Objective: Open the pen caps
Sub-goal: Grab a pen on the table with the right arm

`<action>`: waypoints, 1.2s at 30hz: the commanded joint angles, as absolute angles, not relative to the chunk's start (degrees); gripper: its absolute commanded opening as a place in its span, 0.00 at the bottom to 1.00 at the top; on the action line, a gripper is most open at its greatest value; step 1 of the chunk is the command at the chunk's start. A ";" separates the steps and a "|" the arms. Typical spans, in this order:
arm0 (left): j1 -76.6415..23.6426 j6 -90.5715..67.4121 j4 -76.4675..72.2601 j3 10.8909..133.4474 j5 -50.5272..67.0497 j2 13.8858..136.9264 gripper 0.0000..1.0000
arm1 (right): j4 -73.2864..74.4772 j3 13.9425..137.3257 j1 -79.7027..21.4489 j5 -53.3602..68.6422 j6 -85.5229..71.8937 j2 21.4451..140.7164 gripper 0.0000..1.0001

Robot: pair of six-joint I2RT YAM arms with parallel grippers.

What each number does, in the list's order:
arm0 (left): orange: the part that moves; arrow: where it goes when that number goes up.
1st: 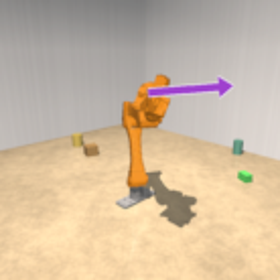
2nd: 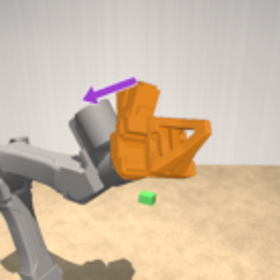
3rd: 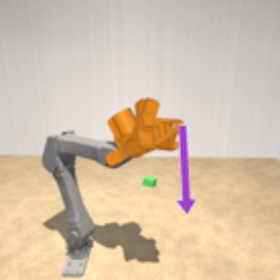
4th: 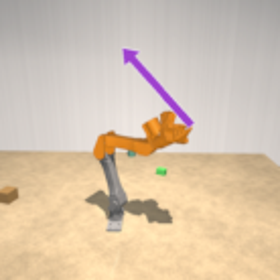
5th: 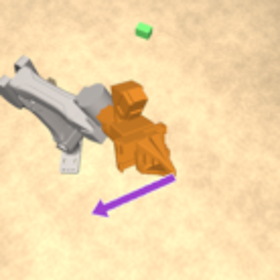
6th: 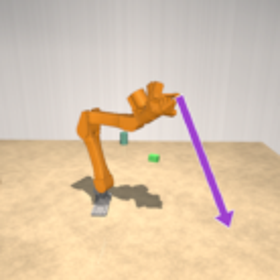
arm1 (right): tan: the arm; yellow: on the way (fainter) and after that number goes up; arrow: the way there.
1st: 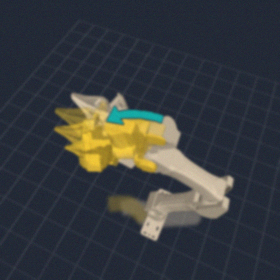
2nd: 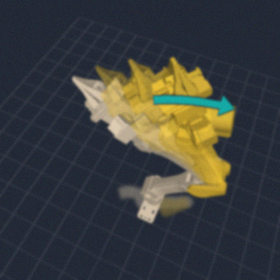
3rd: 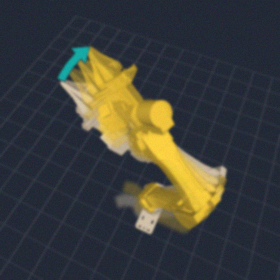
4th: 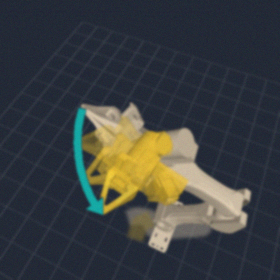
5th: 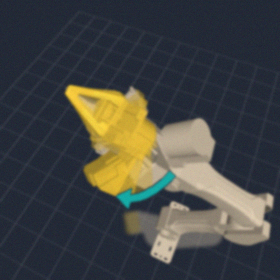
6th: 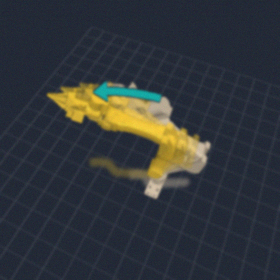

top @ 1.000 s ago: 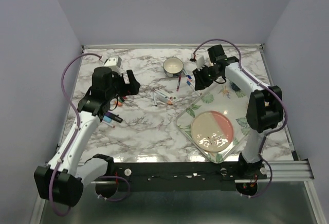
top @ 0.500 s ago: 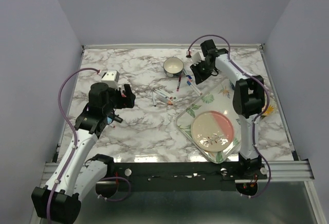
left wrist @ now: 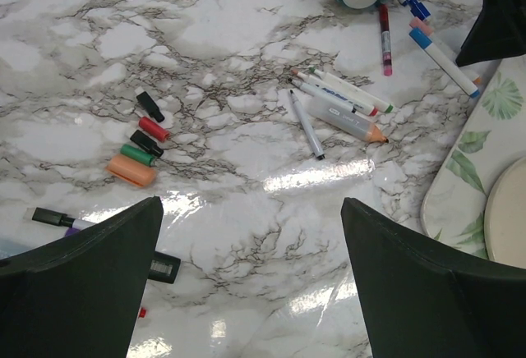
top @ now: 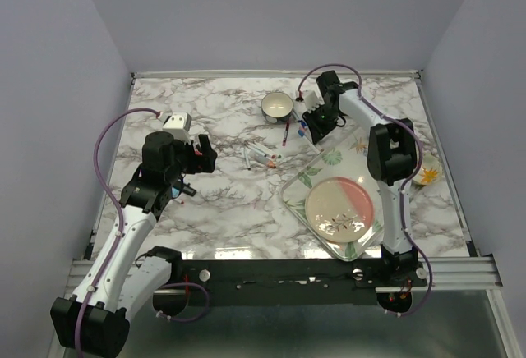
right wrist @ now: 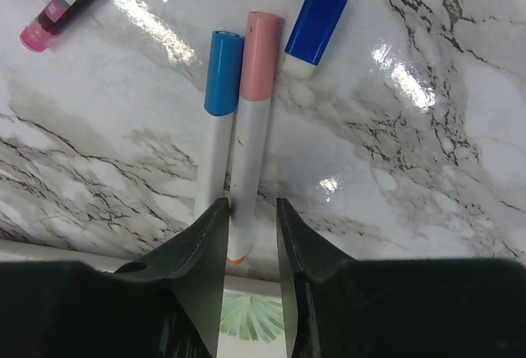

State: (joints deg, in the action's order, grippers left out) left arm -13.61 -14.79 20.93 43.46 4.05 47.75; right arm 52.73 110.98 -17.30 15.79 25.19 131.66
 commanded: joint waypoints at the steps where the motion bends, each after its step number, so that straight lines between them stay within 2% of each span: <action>1: -13.62 -14.24 20.13 44.38 5.36 47.81 0.99 | 54.84 111.89 -17.84 15.46 25.93 133.59 0.38; 14: -13.62 -14.15 20.04 44.38 5.27 47.72 0.99 | 55.11 111.53 -20.21 11.00 26.28 134.82 0.39; 22: -13.54 -14.15 20.13 44.30 4.92 47.55 0.99 | 55.19 111.62 -21.44 7.82 25.40 135.70 0.25; 26: -13.54 -14.15 20.13 44.30 5.01 47.64 0.99 | 55.02 111.45 -21.36 8.08 24.79 135.88 0.08; 29: -13.54 -14.06 20.13 44.30 5.45 47.99 0.99 | 53.97 110.66 -21.45 8.09 24.17 134.92 0.01; 36: -13.54 -14.15 19.78 44.30 7.29 48.78 0.99 | 51.59 107.15 -21.44 8.26 23.65 128.34 0.00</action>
State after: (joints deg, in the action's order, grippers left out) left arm -13.61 -14.74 20.82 43.46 5.02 48.36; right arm 53.01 110.43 -20.84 8.56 24.84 132.25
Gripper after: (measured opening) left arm 0.985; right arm 0.167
